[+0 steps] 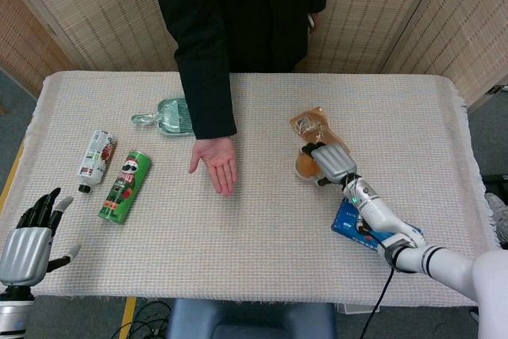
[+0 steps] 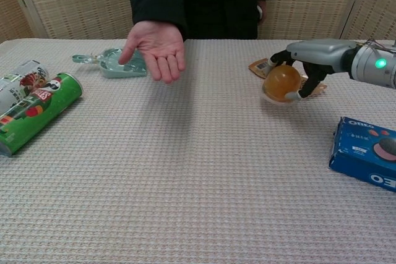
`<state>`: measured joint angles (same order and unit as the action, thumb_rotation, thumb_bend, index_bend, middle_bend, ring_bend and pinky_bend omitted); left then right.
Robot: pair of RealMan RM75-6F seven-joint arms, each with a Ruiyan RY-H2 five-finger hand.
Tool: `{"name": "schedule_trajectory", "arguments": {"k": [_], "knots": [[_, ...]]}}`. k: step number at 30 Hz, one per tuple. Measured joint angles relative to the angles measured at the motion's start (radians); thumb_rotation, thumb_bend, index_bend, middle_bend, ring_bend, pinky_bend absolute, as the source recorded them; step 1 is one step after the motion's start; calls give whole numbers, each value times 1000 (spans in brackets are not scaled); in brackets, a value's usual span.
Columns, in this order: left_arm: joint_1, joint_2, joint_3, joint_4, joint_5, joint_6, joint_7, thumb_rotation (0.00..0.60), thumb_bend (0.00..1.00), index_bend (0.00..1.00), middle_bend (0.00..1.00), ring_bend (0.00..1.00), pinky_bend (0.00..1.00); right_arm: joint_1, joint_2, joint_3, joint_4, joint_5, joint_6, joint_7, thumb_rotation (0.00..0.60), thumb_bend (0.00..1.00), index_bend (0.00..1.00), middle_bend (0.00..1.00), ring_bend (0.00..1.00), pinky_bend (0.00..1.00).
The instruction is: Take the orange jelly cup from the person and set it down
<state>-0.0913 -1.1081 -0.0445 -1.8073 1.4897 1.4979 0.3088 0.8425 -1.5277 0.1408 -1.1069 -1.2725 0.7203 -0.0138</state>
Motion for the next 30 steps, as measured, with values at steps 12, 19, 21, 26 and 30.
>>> {"name": "schedule_trajectory", "arguments": {"k": [12, 19, 21, 26, 30], "knots": [[-5, -6, -1, 13, -3, -6, -12, 600, 224, 160, 48, 97, 219, -8, 62, 7, -93, -7, 32, 5, 600, 520, 0, 21, 12, 218], [-10, -12, -9, 24, -4, -4, -24, 600, 223, 160, 48, 97, 219, -91, 230, -7, -317, -27, 168, -65, 600, 514, 0, 45, 12, 217], [-13, -17, -11, 29, -3, -5, -24, 600, 223, 160, 48, 97, 219, -136, 288, -16, -396, -30, 233, -98, 600, 513, 0, 64, 12, 216], [-20, -36, -14, 36, 0, -8, -16, 600, 224, 160, 48, 97, 219, -263, 377, -45, -514, -41, 412, -148, 600, 510, 0, 113, 36, 215], [-28, -46, -15, 31, 0, -16, 0, 600, 223, 160, 48, 97, 219, -397, 415, -85, -566, -69, 579, -162, 600, 509, 0, 118, 37, 215]]}}
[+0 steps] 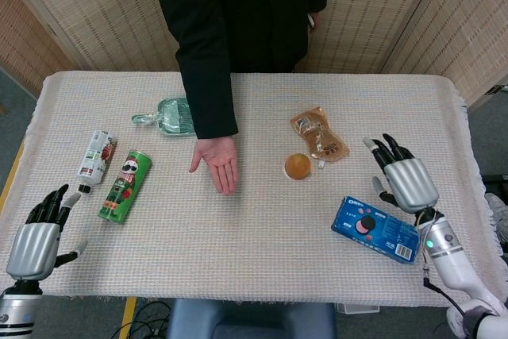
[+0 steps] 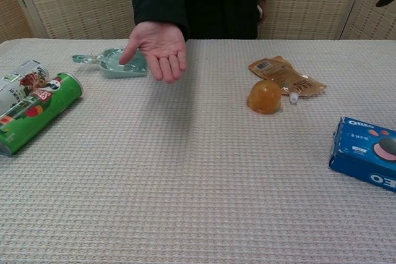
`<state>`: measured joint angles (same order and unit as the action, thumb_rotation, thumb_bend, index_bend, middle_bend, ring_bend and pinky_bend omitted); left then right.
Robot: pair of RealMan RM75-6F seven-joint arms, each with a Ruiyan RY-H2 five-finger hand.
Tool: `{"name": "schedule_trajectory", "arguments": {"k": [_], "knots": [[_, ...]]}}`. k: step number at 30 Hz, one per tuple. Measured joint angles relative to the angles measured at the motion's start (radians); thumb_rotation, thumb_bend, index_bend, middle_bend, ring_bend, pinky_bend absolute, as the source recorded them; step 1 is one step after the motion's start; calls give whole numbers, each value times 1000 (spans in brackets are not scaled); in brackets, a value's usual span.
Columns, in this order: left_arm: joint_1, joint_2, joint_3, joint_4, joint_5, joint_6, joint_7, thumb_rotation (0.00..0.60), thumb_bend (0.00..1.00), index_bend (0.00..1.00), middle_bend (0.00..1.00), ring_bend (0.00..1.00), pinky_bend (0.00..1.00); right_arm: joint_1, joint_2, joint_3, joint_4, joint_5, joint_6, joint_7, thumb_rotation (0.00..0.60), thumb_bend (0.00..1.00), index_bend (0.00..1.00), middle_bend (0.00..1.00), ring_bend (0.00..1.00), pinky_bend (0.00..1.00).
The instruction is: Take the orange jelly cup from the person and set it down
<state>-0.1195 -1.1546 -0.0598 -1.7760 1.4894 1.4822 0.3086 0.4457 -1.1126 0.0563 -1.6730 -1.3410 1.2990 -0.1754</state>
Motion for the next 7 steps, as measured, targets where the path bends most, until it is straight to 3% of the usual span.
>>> {"name": "schedule_trajectory", "arguments": {"k": [7], "knots": [[-5, -15, -4, -14, 3, 5, 19, 600, 223, 158, 48, 97, 219, -180, 25, -56, -22, -53, 193, 14, 600, 508, 0, 137, 49, 215]]}}
